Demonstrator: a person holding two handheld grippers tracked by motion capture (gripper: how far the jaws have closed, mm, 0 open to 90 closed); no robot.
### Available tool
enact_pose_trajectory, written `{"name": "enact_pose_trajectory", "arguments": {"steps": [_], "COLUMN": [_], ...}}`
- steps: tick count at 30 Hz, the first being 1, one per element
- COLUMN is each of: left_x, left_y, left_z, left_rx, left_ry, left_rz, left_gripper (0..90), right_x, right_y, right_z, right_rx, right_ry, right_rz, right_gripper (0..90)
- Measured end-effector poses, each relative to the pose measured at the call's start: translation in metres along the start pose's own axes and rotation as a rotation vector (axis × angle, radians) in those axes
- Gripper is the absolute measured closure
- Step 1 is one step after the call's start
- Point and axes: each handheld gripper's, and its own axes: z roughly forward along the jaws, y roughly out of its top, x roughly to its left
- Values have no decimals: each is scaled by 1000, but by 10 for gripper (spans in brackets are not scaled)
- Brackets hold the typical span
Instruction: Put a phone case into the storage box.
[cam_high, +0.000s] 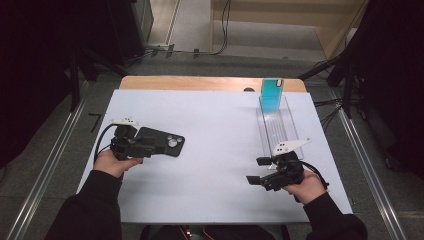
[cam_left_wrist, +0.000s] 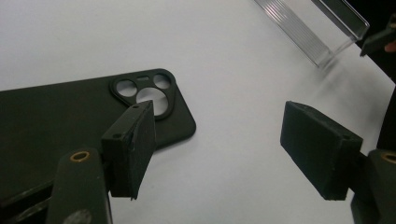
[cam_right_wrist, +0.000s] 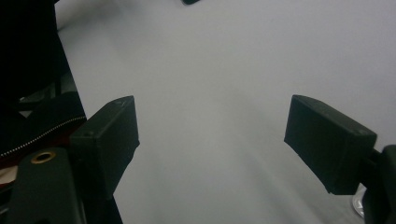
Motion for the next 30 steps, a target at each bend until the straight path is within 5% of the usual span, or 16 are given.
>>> {"name": "enact_pose_trajectory", "arguments": {"steps": [19, 22, 25, 28, 30], "left_x": [40, 45, 56, 63, 68], "left_y": [41, 44, 46, 46, 45], "left_z": [12, 17, 25, 30, 36], "left_rx": [12, 12, 33, 31, 44], "left_ry": [80, 119, 121, 170, 194], "left_rz": [-43, -32, -65, -63, -64], "left_gripper": [350, 474, 710, 900, 900], "right_x": [-3, -3, -2, -2, -2], "right_y": [-3, -3, -3, -3, -3], "right_z": [2, 3, 4, 4, 4], "right_rx": [7, 10, 11, 11, 10], "right_ry": [-22, -21, -18, -19, -16], "right_rz": [-3, -5, -12, -11, -8], "right_gripper": [158, 158, 158, 158, 158]}}
